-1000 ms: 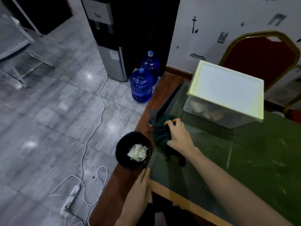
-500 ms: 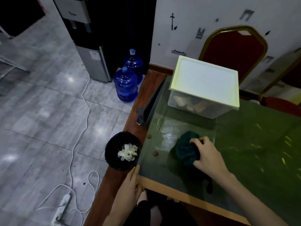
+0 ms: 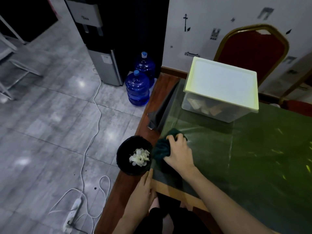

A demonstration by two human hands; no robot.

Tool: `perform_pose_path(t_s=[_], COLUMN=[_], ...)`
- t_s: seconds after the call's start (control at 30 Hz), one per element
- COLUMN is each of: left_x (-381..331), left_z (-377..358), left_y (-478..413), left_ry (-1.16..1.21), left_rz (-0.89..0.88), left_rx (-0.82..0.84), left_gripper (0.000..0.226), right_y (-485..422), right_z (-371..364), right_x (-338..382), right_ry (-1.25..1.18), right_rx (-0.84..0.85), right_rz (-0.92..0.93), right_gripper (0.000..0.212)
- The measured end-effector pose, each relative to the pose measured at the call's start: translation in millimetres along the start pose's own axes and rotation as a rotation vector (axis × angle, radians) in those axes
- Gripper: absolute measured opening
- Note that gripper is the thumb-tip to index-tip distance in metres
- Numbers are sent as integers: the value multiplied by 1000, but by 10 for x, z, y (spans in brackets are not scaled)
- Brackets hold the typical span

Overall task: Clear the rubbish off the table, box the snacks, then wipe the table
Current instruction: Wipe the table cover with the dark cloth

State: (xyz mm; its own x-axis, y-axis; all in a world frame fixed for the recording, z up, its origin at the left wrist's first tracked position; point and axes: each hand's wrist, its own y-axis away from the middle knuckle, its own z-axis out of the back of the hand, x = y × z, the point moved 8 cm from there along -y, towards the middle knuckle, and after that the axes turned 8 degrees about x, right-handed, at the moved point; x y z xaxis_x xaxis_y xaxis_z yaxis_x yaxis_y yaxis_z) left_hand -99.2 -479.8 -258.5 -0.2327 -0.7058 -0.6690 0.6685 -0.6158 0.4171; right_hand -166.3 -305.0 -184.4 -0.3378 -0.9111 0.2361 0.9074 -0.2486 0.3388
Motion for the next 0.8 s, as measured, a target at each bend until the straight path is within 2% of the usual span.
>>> perform_pose_path(t_s=[0.07,0.27,0.4,0.6,0.8], left_x=[5,29,33,31,27], left_z=[-2,-9,7,26,-3], left_y=[9,15,25,28,29], left_ry=[-18,-35,-17,-35,-47], left_rz=[2,3,-9,-18,1], left_rx=[-9,2,26,38,44], left_gripper=[70,65,64,64,67], right_y=[-138,-288,-22,439,325], right_z=[58,342,473,168,-19], right_x=[227,297,-121,-809,-396], right_ry=[46,98,50,64,111], right_rx=[13,11,-52,96,112], right_rz=[73,91,40,-101,26], right_gripper=[53,63,60,65,60])
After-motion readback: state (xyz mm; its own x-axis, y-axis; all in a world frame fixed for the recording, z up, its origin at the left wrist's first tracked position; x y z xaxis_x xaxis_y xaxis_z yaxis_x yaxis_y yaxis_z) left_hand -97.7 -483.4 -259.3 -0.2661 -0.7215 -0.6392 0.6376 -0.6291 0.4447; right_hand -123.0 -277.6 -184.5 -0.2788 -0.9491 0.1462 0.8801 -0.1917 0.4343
